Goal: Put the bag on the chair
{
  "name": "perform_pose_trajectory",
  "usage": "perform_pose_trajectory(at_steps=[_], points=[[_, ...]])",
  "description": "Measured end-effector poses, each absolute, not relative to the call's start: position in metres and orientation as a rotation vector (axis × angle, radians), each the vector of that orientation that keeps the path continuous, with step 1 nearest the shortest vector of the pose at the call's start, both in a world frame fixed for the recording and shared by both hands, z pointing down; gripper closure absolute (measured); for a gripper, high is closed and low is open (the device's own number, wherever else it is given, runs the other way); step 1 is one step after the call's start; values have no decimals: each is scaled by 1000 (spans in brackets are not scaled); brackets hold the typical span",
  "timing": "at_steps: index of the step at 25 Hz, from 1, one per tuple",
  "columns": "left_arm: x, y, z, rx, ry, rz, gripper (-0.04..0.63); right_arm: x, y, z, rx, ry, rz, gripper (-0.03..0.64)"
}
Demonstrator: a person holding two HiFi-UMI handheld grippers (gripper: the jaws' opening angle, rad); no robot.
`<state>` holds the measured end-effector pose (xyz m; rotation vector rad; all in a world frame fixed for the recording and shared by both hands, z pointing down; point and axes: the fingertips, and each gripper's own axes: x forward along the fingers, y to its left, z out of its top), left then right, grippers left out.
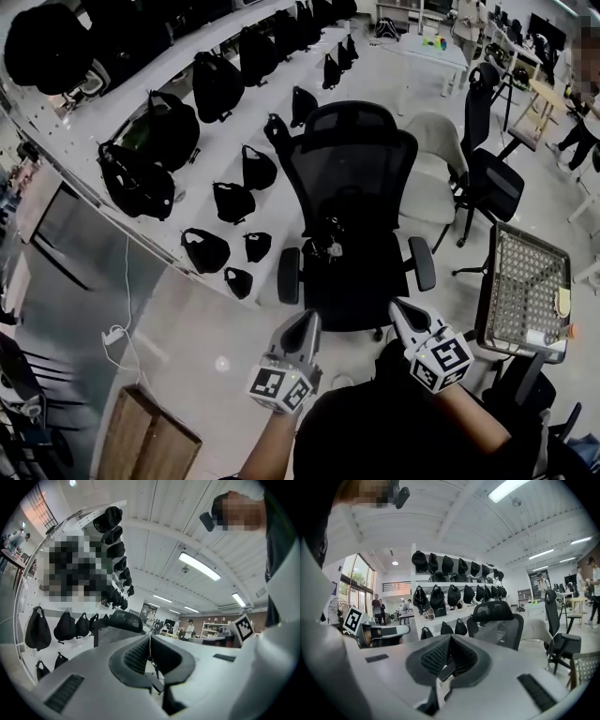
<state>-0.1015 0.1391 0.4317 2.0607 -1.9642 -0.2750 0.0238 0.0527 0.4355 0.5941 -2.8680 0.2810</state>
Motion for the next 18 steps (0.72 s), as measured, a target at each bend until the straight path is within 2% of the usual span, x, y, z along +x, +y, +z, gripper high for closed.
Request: perform_pose_trajectory(at_steps=[18], points=[[-78,125,438,2061,-1901,-253,583,41,48,451,638,-2821,255,617]])
